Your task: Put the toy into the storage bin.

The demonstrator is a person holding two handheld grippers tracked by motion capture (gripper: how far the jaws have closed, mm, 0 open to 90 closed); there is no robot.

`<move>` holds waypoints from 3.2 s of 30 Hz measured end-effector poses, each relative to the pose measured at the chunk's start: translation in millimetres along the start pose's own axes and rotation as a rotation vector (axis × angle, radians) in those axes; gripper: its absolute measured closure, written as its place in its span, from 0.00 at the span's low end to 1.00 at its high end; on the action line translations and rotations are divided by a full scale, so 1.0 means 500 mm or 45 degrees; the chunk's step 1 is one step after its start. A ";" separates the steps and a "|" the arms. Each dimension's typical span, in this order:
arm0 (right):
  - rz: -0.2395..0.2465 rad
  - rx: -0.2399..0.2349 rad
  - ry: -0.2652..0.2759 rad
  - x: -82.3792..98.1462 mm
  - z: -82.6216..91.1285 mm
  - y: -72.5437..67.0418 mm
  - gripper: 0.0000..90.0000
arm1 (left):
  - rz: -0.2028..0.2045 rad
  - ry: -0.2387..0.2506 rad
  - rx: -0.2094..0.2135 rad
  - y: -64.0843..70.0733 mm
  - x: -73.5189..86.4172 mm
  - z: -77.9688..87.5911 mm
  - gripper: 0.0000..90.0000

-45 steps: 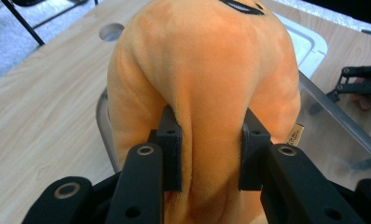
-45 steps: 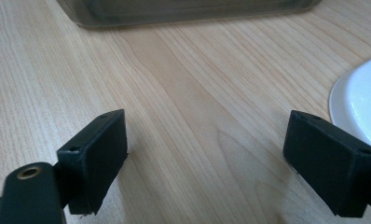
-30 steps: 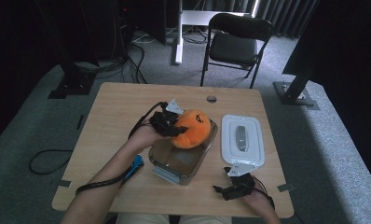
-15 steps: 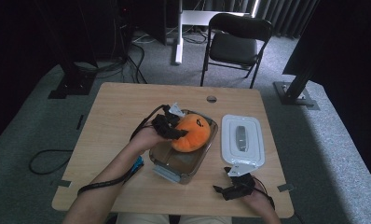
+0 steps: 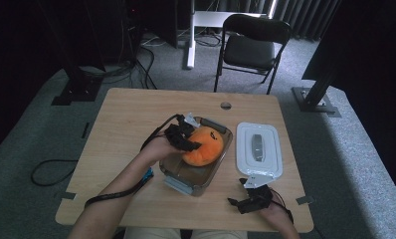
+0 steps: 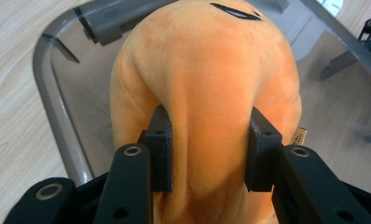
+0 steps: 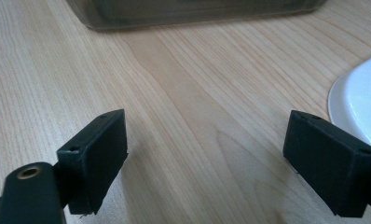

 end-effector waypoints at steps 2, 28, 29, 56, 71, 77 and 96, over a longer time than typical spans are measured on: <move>-0.002 -0.001 0.000 0.000 0.000 0.000 0.15 | 0.003 -0.010 0.007 0.000 0.000 -0.004 0.69; -0.001 -0.004 -0.014 0.002 -0.001 -0.001 0.15 | -0.112 -0.226 -0.001 0.021 0.014 -0.039 0.45; 0.000 -0.004 -0.014 0.002 -0.001 -0.001 0.15 | -0.125 -0.233 0.000 0.024 0.014 -0.040 0.44; -0.005 0.002 -0.029 0.003 -0.003 0.000 0.15 | -0.078 -0.098 0.109 0.030 0.011 0.007 0.03; 0.009 0.017 -0.035 0.003 -0.004 -0.001 0.15 | -0.049 0.012 0.044 0.007 0.030 0.066 0.04; 0.010 0.017 -0.036 0.003 -0.004 -0.001 0.15 | -0.026 0.037 0.029 -0.002 0.050 0.087 0.04; 0.003 0.026 -0.036 0.003 -0.004 0.001 0.15 | 0.068 0.087 -0.051 -0.031 0.130 0.150 0.04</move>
Point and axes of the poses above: each handheld gripper's, and its own axes: z roughly backward along the jaws, x roughly out of its underside, y roughly to its right, the point moved 7 cm from there along -z, roughly forward along the jaws, and after that the axes turned 1 degree about -z, right-handed, at the moved point
